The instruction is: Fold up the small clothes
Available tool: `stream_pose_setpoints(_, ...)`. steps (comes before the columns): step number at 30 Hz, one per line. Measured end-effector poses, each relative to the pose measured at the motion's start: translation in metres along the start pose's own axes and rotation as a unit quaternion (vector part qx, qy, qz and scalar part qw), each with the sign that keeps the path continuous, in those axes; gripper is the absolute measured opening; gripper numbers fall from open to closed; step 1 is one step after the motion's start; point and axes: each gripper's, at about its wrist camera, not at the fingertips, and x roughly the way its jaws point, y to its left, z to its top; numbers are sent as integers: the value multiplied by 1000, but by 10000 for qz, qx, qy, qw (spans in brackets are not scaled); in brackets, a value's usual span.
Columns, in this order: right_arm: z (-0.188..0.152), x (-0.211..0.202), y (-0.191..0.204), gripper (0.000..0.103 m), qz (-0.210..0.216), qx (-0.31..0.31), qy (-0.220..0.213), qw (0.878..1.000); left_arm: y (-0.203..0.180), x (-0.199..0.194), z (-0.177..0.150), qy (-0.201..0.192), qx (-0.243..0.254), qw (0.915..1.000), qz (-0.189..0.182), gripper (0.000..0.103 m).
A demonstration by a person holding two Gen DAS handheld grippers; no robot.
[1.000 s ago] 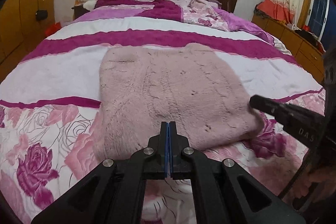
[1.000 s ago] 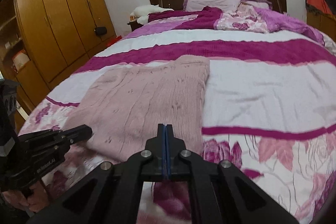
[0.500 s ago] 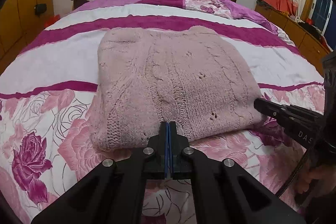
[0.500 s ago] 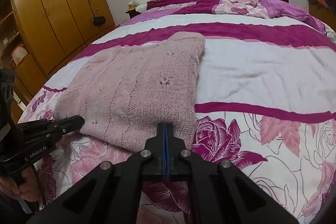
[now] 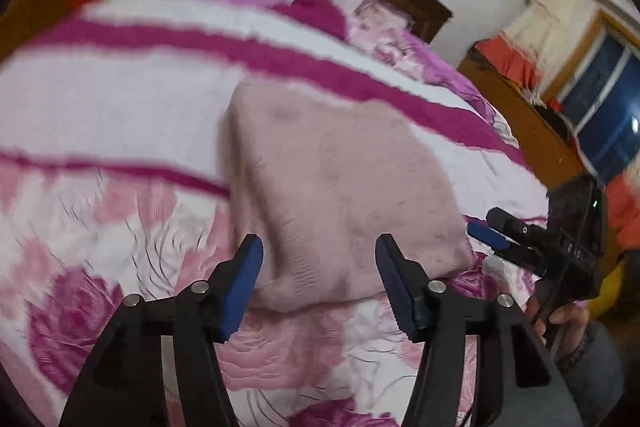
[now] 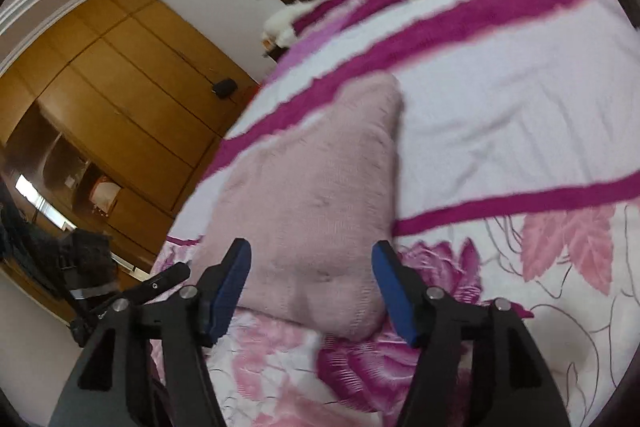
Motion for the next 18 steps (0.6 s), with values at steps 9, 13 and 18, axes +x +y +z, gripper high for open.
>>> stream_pose_setpoints(9,4,40,-35,71,411,621,367,9965,35,27,-8,193,-495,9983,-233,46)
stream_pose_setpoints(13,8,61,-30,74,614,392,615,9954,36,42,3,348,-724,9945,-675,64)
stream_pose_setpoints(18,22,89,-28,75,779,424,660,9939,23,60,16,505,-645,9916,-1003,68)
